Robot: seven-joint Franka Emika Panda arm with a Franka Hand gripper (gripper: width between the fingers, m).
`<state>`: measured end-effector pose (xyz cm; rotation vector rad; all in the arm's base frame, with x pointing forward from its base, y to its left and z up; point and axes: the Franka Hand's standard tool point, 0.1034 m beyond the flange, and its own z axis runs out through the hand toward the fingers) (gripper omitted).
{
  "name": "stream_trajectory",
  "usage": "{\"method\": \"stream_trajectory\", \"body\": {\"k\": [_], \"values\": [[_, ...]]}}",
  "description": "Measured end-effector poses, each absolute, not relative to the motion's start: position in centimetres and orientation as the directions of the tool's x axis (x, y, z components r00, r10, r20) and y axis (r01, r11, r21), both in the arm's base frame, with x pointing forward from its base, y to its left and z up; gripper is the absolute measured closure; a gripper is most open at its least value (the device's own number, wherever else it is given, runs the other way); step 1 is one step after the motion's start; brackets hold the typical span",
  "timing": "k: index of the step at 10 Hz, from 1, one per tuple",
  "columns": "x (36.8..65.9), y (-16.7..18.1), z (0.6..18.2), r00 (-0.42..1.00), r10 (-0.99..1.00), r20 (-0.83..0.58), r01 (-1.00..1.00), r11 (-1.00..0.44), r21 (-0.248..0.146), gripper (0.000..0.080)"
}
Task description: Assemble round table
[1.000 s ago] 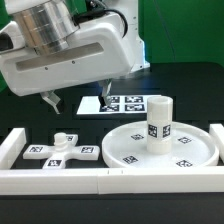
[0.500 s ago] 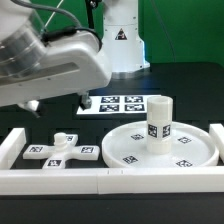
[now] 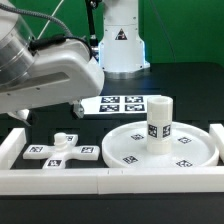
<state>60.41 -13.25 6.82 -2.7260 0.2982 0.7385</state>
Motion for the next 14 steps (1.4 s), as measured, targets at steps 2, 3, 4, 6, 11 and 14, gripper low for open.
{"method": "stream_trajectory", "body": {"k": [2,3,4,6,11,14], "values": [[58.2,-12.1,3.3,0.786,-0.137,-0.603,-0.322,-0.923,-0.209,0.0151],[58.0,-11.9,2.7,0.780,-0.149,-0.608,-0.340,-0.916,-0.212,0.0151],[58.2,-12.0,2.9,0.783,-0.148,-0.604,-0.337,-0.917,-0.213,0.0151],[58.1,-12.0,2.8,0.782,-0.148,-0.605,-0.338,-0.917,-0.213,0.0151],[55.7,-13.5,2.5,0.712,-0.133,-0.690,-0.341,-0.924,-0.174,0.0151],[55.6,-13.4,2.4,0.711,-0.132,-0.691,-0.341,-0.924,-0.174,0.0279]]}}
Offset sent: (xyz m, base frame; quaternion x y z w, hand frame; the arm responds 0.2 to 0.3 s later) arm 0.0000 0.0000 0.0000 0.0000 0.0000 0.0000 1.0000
